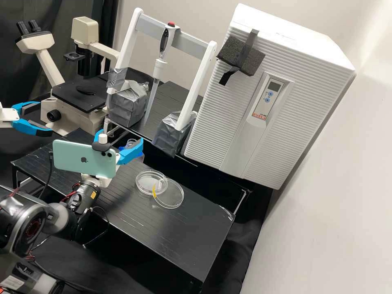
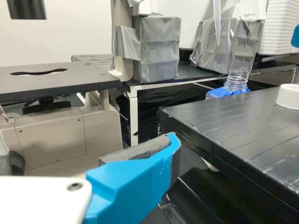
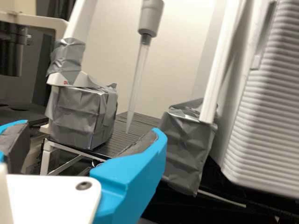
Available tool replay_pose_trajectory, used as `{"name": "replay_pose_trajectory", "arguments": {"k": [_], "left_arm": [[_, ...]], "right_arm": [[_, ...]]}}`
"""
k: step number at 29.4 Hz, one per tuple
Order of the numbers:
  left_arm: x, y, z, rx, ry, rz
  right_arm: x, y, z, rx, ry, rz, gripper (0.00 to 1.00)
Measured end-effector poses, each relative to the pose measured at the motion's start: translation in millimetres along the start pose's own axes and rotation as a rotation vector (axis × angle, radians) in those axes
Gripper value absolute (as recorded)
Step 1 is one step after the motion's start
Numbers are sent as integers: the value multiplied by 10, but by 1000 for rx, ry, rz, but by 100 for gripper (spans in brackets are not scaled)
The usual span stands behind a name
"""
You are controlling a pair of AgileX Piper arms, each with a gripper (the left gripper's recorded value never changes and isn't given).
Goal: Open the bottle
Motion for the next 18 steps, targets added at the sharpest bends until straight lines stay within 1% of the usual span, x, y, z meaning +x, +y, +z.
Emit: {"name": "replay_pose_trajectory", "arguments": {"k": [1,2,3,5,8,13,14,15,18], "left_arm": [[0,0,0,0,0,0],[0,0,0,0,0,0],[0,0,0,0,0,0],[0,0,0,9,0,0],[0,0,0,11,0,0],[7,-8,19,36,-3,-1],[10,-11,27,57,3,2],[11,-16,35,67,4,2],[-5,-24,55,86,22,9]], "right_arm": [[-1,6,9,12,-2,0,100],[-2,8,12,14,-1,0,100],[-2,6,10,12,4,-5,100],[-3,-3,1,16,18,-17,100],[-4,-8,-4,15,26,-25,100],[-4,-8,-4,24,26,-25,100],[-4,-8,-4,29,26,-25,100],[-4,-8,-4,29,26,-25,100],[-4,-8,-4,29,26,-25,100]]}}
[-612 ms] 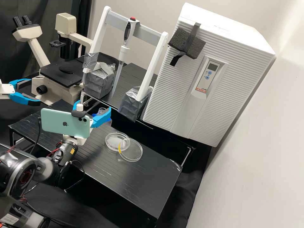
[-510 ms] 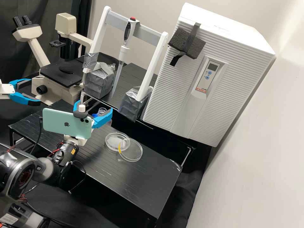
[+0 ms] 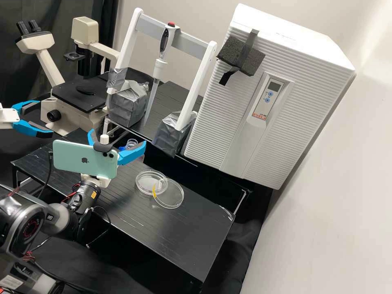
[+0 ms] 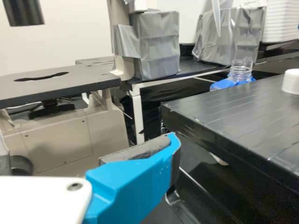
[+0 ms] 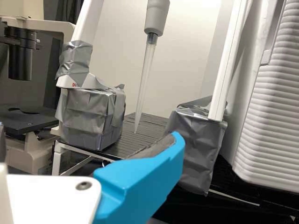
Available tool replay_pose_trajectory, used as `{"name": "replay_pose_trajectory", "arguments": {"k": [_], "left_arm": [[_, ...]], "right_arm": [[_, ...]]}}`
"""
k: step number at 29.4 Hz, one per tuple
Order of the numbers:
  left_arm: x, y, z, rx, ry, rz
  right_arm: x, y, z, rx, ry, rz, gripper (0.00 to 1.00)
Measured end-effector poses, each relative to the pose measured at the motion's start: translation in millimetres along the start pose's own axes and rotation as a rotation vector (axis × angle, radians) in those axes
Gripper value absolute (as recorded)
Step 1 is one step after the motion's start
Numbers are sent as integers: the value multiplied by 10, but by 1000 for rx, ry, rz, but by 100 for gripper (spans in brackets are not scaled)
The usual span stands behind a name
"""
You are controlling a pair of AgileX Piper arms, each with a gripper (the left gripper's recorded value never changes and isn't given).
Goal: Open the bottle
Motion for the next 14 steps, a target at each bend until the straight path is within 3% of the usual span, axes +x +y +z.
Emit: {"name": "replay_pose_trajectory", "arguments": {"k": [3,9,12,14], "left_arm": [[-16,26,29,34,21,19],[-53,71,76,65,86,59],[-62,77,57,53,93,62],[-70,82,41,29,100,65]], "right_arm": [[0,0,0,0,0,0,100],[0,0,0,0,0,0,100],[0,0,0,0,0,0,100],[0,0,0,0,0,0,100]]}}
